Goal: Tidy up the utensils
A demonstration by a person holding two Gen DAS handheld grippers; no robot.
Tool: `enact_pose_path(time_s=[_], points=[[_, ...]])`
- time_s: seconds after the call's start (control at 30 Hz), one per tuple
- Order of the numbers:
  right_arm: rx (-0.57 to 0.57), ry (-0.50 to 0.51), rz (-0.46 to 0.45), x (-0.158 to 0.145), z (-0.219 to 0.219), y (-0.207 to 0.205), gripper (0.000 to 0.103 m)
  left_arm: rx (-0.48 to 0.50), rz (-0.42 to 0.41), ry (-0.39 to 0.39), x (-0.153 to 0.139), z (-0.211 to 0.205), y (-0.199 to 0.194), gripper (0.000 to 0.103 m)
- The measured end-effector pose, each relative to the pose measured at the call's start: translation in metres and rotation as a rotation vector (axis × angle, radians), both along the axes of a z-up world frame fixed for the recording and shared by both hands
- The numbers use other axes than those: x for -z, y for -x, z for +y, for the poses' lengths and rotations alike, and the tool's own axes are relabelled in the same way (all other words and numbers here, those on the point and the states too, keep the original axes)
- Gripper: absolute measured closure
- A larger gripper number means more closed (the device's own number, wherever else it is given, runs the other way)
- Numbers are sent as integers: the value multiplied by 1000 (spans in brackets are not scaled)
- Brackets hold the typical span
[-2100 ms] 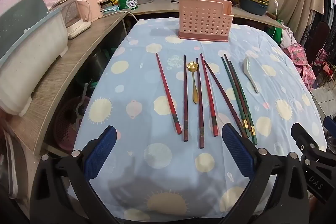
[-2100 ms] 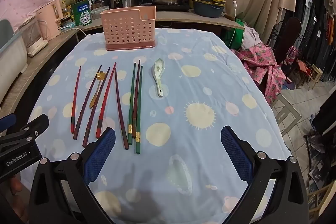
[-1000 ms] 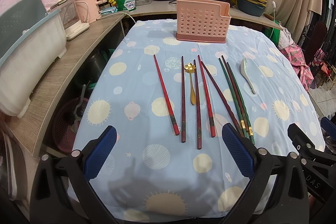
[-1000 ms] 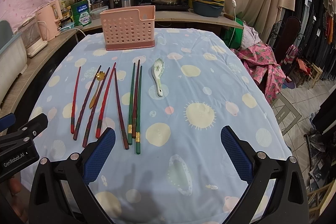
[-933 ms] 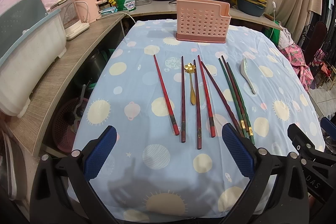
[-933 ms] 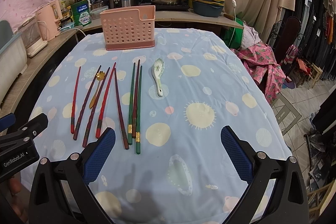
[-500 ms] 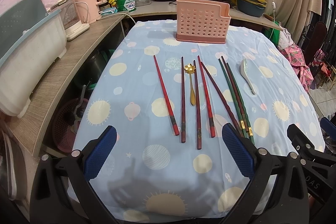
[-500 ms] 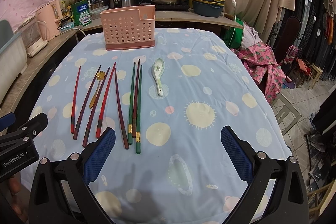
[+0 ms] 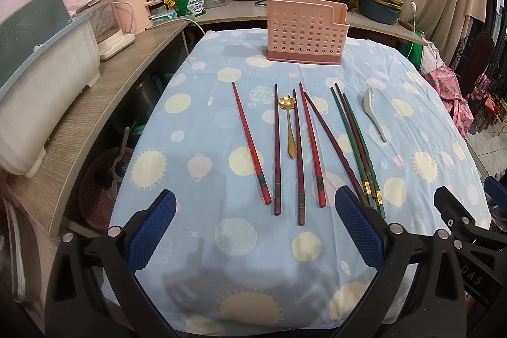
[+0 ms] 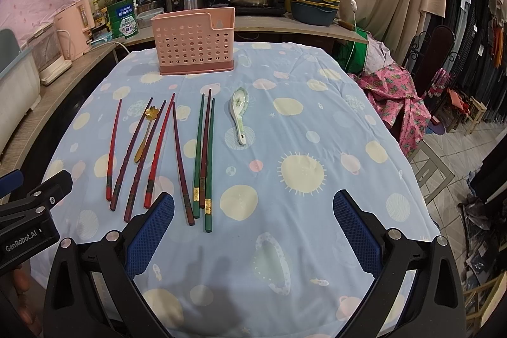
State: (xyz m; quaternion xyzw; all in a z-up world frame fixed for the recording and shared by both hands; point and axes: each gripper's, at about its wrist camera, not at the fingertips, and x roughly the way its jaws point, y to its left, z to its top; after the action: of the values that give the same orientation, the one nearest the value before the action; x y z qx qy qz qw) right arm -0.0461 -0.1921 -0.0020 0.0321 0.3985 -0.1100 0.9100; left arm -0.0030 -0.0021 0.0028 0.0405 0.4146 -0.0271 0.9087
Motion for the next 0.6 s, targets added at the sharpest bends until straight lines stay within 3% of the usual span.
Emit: enact_pose_path(time_s=[0.6], points=[[0,2,1,0,1,-2,7,1,0,1,1,1,-1,7]])
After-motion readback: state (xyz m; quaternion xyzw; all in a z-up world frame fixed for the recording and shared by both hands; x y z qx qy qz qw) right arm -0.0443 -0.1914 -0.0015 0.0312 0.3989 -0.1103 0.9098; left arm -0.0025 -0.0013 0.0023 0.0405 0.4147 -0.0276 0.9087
